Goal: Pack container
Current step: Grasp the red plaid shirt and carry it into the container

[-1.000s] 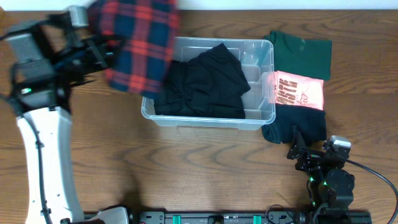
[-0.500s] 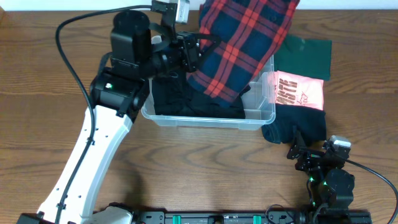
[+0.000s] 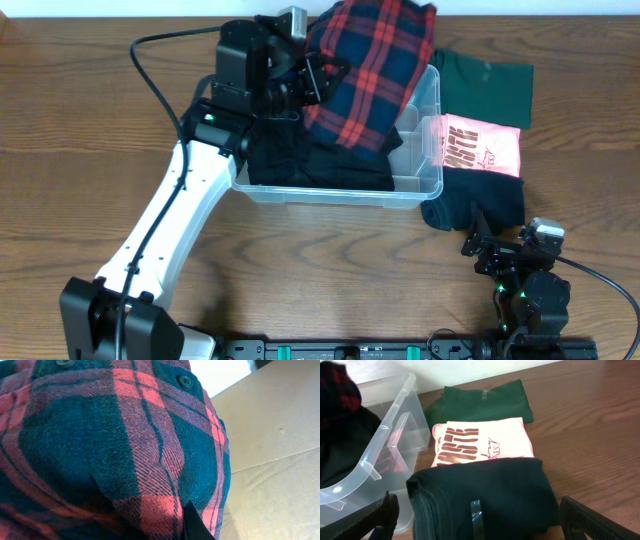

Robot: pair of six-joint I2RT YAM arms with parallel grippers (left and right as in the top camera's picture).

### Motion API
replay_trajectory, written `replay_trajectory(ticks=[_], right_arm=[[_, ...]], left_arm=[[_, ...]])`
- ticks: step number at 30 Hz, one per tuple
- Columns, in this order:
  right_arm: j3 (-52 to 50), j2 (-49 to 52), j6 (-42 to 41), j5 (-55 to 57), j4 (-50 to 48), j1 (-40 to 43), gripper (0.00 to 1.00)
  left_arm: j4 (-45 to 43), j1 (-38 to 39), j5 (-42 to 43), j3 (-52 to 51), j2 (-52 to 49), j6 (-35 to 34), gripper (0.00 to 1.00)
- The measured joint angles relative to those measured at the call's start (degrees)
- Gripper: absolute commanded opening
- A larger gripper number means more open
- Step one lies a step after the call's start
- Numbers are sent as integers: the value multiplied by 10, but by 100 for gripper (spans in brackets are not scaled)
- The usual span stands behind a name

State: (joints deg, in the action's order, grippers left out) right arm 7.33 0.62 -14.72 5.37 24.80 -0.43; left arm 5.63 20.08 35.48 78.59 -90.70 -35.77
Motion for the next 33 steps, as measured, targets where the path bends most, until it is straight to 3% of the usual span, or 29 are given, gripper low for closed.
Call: replay_trajectory(ticks=[13,25,33], right_arm=[[0,0,0,0,0,0,99],[0,0,0,0,0,0,99],[0,0,0,0,0,0,99]], left_arm=[[-148,119,10,-1,0,-61,6],[-144,141,10,-8,-44,-92,6],[-137,114,10,-87,-83,-125,6]])
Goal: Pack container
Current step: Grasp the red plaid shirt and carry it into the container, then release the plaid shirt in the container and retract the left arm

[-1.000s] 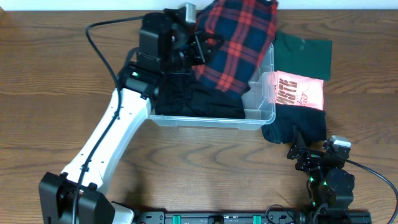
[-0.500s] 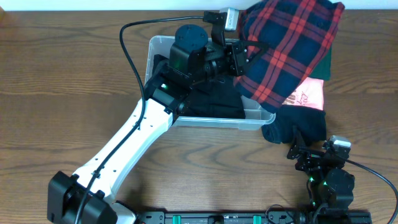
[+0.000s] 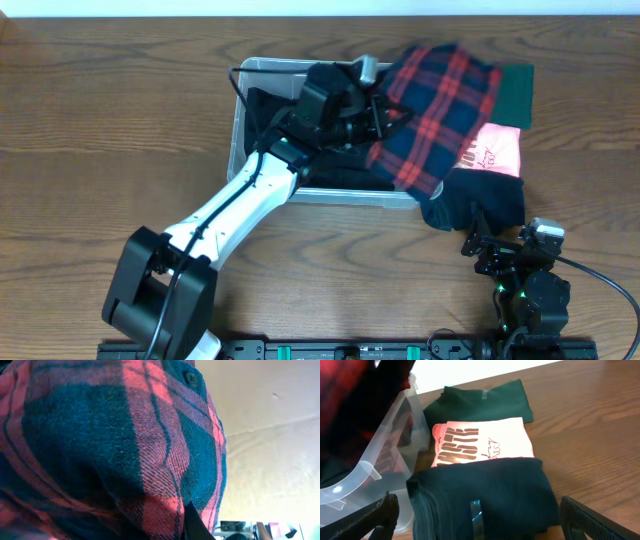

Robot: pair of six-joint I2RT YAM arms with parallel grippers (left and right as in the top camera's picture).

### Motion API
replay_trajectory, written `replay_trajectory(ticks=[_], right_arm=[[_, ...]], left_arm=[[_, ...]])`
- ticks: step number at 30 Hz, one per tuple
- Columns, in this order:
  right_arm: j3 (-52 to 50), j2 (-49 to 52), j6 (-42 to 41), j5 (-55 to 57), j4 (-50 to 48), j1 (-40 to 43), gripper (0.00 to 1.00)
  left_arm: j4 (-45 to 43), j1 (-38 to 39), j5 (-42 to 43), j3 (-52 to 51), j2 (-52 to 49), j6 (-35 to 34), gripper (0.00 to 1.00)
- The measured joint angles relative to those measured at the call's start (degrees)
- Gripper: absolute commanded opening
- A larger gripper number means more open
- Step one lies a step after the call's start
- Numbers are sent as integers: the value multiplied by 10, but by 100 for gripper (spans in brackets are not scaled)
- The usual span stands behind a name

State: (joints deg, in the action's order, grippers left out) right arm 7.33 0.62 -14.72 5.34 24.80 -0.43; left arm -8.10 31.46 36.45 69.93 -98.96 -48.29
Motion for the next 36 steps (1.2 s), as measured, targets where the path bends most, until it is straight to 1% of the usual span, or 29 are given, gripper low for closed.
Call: replay_trajectory(ticks=[2,5,9,11,14,17,23,24,25,27,30,32,36], right_arm=[[0,0,0,0,0,0,99],[0,0,0,0,0,0,99],[0,0,0,0,0,0,99],[0,0,0,0,0,0,99],[0,0,0,0,0,0,99],[0,0,0,0,0,0,99],[0,0,0,0,0,0,99],[0,0,0,0,0,0,99],[0,0,0,0,0,0,99],[0,0,0,0,0,0,99],[0,0,0,0,0,0,99],[0,0,0,0,0,0,99],[0,0,0,0,0,0,99]], left_arm=[[11,-15,0,-12,0,-2,6],[64,-35,-12,-16,0,-4,6],[132,-51,-55,-22,0,-4,6],[151,-52,-88,-22,0,-4,6],[172,-46,-140,-22,0,-16,6],[174,-39,-189,-22,0,-38,6],[174,-35,-233,-22,-1,-75,7],[174,-35,-235,-22,-1,-76,11],[173,-35,-236,-22,-1,-79,22],[172,-34,-237,-22,-1,-85,39],[169,-34,-243,-22,1,-71,59],[169,-35,-247,-22,8,-60,69],[165,-36,-253,-24,57,-13,70]])
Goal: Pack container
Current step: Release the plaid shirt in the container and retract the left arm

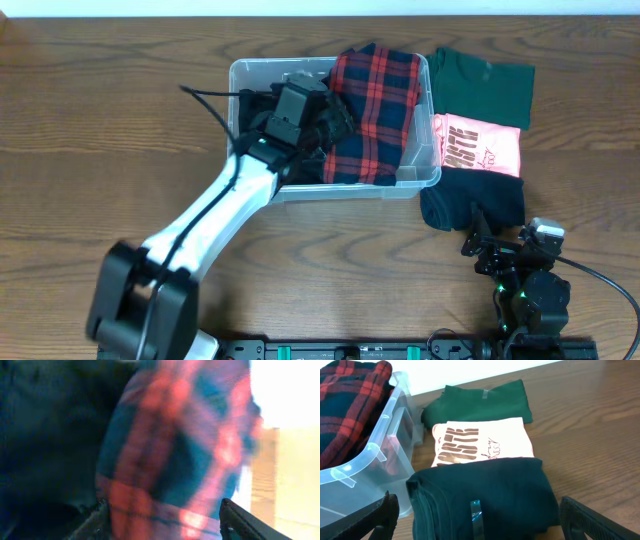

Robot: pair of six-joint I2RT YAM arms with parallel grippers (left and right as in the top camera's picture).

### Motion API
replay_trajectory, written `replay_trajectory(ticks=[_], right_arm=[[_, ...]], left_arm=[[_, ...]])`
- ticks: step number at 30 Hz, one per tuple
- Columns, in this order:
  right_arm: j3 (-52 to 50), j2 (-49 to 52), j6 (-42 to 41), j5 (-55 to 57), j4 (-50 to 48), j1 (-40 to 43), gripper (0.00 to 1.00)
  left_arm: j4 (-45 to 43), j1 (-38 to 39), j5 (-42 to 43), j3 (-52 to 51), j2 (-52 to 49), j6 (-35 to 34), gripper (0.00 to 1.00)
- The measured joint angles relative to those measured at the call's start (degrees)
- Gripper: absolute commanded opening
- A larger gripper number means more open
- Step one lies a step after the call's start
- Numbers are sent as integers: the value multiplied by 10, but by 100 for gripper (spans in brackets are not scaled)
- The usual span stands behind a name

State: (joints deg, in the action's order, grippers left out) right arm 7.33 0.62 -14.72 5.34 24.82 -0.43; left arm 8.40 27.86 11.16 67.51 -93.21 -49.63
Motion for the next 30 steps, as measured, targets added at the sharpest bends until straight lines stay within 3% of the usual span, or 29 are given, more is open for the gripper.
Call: replay_trajectory(ticks=[5,9,18,24,30], right_arm=[[0,0,0,0,0,0,99],[0,0,0,0,0,0,99],[0,0,0,0,0,0,99],[0,0,0,0,0,0,99],[0,0,0,0,0,0,99]], left_arm=[[-103,0,-7,0,68,89,70],[-191,0,-19,1,68,153,70],[-336,-8,-50,2,-96,199,61],[-327,-11,-37,2,-221,170,57],[-228,-18,1,37,-233,168,53]])
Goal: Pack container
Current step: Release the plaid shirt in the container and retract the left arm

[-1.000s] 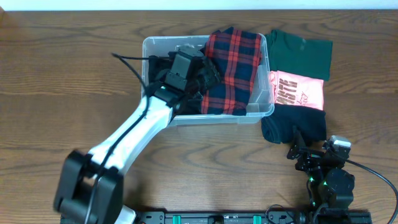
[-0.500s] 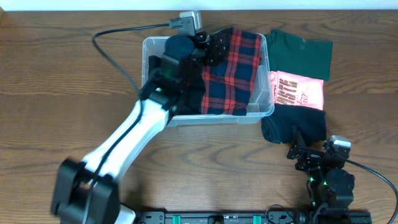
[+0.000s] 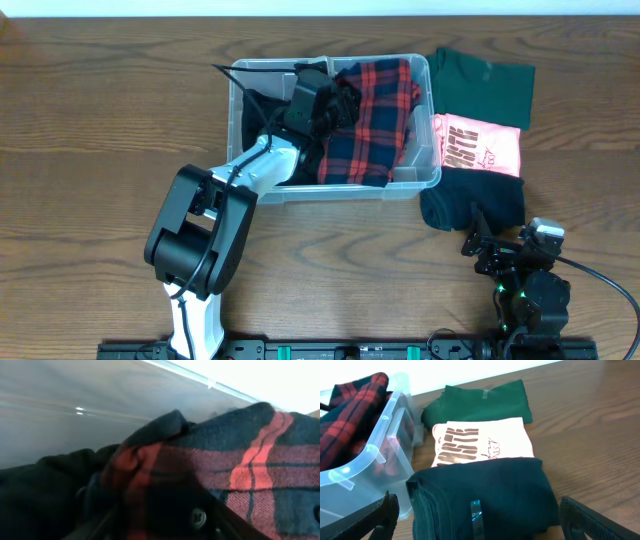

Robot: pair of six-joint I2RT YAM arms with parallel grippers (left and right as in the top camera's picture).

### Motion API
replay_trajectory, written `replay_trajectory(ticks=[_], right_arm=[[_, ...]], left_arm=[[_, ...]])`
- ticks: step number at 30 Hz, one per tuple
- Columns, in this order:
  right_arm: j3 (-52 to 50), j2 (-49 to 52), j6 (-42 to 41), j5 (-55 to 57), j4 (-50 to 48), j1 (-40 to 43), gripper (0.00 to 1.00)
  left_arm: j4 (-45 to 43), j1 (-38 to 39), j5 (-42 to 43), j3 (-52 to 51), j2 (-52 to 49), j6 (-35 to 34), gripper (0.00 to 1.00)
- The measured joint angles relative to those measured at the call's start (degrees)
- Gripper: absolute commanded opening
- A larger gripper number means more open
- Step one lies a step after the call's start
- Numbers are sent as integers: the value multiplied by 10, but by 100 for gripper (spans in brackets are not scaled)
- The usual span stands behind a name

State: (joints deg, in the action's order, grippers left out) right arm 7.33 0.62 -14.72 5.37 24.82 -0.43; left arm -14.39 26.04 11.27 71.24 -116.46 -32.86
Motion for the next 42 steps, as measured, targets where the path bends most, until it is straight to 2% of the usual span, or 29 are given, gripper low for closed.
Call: replay_trajectory(ticks=[7,12,13,15,16,22,28,34,42], right_arm=[[0,0,0,0,0,0,99],[0,0,0,0,0,0,99],[0,0,0,0,0,0,99],[0,0,0,0,0,0,99],[0,0,0,0,0,0,99],[0,0,0,0,0,0,99],[0,0,0,0,0,0,99],[0,0,0,0,0,0,99],[0,0,-26,-14,-29,0,99]], left_arm=[[32,5,23,1,14,16,54],[76,-1,45,-25,78,35,70],[84,-4,48,-31,97,39,76],[97,-15,53,-37,148,50,98],[101,-22,54,-37,173,53,100],[144,-123,55,-37,355,64,98],[279,-287,43,-36,464,78,98],[411,-424,3,-36,488,90,98],[500,-506,-12,-37,477,109,98]])
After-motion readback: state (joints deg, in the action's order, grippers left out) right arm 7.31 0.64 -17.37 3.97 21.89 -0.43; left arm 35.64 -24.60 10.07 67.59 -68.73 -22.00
